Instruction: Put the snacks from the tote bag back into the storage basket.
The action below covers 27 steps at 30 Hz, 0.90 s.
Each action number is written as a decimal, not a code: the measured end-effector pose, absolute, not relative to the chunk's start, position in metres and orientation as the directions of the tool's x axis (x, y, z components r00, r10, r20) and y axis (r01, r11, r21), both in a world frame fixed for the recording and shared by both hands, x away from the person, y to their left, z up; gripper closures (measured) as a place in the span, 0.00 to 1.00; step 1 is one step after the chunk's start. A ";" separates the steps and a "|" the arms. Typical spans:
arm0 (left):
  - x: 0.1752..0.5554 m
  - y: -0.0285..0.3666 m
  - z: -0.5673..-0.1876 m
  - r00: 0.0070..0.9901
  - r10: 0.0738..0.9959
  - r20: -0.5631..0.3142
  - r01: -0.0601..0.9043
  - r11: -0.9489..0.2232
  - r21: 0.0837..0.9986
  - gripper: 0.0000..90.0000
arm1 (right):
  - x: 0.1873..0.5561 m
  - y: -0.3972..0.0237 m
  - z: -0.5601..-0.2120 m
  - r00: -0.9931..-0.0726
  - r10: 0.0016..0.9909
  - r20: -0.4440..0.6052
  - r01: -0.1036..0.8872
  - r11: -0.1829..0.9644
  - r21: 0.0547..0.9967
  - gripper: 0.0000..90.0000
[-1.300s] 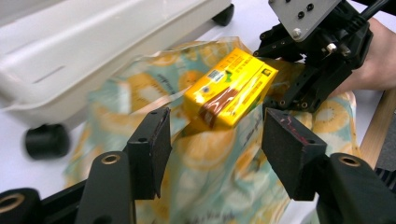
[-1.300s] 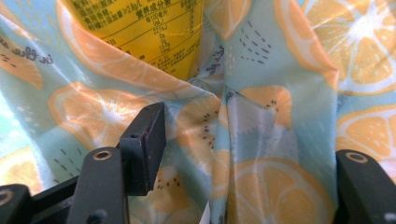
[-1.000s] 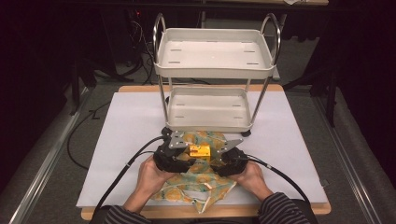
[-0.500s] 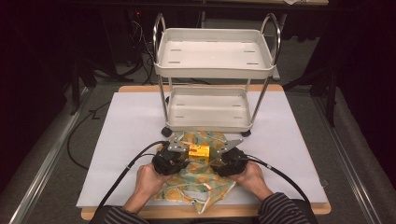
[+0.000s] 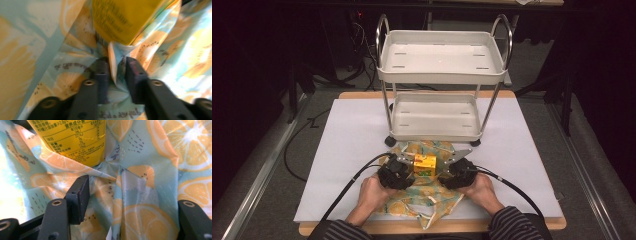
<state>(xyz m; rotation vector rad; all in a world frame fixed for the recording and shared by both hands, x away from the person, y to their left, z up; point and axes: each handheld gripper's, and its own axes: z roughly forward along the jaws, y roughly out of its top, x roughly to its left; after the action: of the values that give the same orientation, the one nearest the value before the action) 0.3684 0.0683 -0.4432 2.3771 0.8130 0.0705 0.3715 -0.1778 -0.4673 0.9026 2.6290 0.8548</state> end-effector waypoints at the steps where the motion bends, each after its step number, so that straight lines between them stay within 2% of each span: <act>1: 0.365 0.069 -0.440 0.803 0.575 -0.158 0.543 -0.596 0.592 0.69 | 0.371 -0.178 -0.467 -0.782 0.622 -0.027 0.487 0.638 0.597 0.46; 4: 0.364 0.077 -0.426 0.841 0.526 -0.123 0.482 -0.627 0.612 0.62 | 0.372 -0.178 -0.467 -0.785 0.619 -0.032 0.482 0.642 0.596 0.46; 13: 0.364 0.085 -0.410 0.830 0.538 -0.144 0.470 -0.539 0.699 0.46 | 0.372 -0.178 -0.467 -0.783 0.622 -0.026 0.487 0.638 0.597 0.46; 27: 0.376 0.072 -0.402 0.850 0.515 -0.109 0.422 -0.544 0.725 0.40 | 0.372 -0.178 -0.467 -0.783 0.621 -0.024 0.487 0.638 0.596 0.46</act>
<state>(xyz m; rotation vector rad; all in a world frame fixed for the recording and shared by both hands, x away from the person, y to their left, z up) 0.3762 0.0721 -0.4019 2.2226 0.6775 0.1480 0.3719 -0.1779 -0.4673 0.9050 2.6324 0.8582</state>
